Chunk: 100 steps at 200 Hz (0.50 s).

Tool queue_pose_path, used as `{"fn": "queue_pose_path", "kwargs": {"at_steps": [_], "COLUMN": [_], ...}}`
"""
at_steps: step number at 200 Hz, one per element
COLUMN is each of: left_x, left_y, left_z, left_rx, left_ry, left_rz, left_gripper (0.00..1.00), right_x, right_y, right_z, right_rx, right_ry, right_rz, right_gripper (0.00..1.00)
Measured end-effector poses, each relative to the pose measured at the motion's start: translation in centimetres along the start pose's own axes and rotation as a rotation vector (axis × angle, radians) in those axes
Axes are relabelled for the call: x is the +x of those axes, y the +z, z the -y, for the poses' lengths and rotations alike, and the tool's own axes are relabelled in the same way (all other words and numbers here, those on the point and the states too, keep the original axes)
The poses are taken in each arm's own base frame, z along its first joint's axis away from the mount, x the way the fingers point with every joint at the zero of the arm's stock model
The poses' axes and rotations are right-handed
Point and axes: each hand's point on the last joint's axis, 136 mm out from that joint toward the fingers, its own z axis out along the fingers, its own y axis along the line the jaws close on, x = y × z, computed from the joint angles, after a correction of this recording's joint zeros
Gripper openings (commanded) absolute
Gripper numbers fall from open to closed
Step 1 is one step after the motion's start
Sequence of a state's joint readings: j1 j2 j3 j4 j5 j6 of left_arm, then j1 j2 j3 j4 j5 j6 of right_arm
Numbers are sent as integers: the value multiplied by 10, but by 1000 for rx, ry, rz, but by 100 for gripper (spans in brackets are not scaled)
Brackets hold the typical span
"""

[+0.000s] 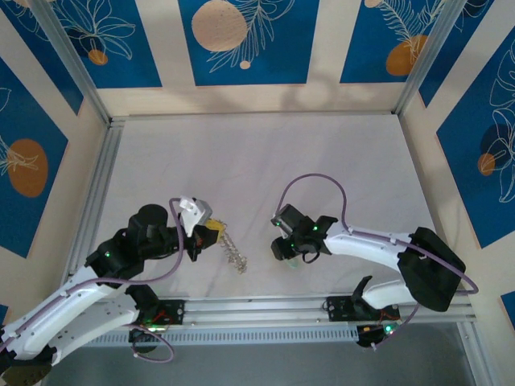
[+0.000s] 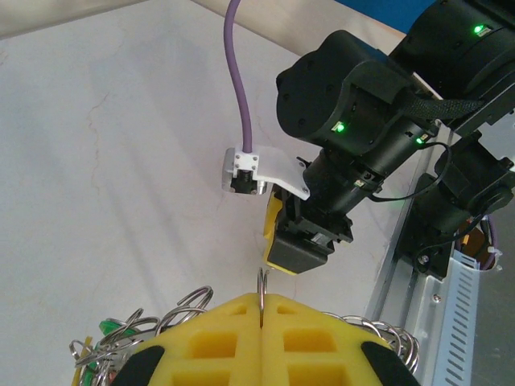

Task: Put the keys on the keyring

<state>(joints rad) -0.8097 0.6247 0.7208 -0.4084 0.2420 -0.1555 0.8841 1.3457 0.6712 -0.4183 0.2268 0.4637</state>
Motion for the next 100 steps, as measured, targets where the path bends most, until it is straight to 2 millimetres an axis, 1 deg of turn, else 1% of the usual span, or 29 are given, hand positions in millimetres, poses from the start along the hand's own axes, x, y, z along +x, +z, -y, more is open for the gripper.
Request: {"fn": "queue_pose_path", "kwargs": {"at_steps": [43, 68, 100], "left_x": [0, -1, -1], "left_y": [0, -1, -1], "left_z": [-1, -1, -3], "left_rx": [-3, -4, -8], "left_ry": [-1, -2, -4], "left_rz": [2, 3, 5], "left_gripper": [0, 0, 0], "right_x": [10, 10, 10], "right_y": [14, 14, 13], "right_z": [0, 0, -2], "right_rx": [-1, -4, -10], "right_ry": [4, 10, 19], "right_rz": [-60, -62, -59], "right_gripper": [36, 35, 31]}}
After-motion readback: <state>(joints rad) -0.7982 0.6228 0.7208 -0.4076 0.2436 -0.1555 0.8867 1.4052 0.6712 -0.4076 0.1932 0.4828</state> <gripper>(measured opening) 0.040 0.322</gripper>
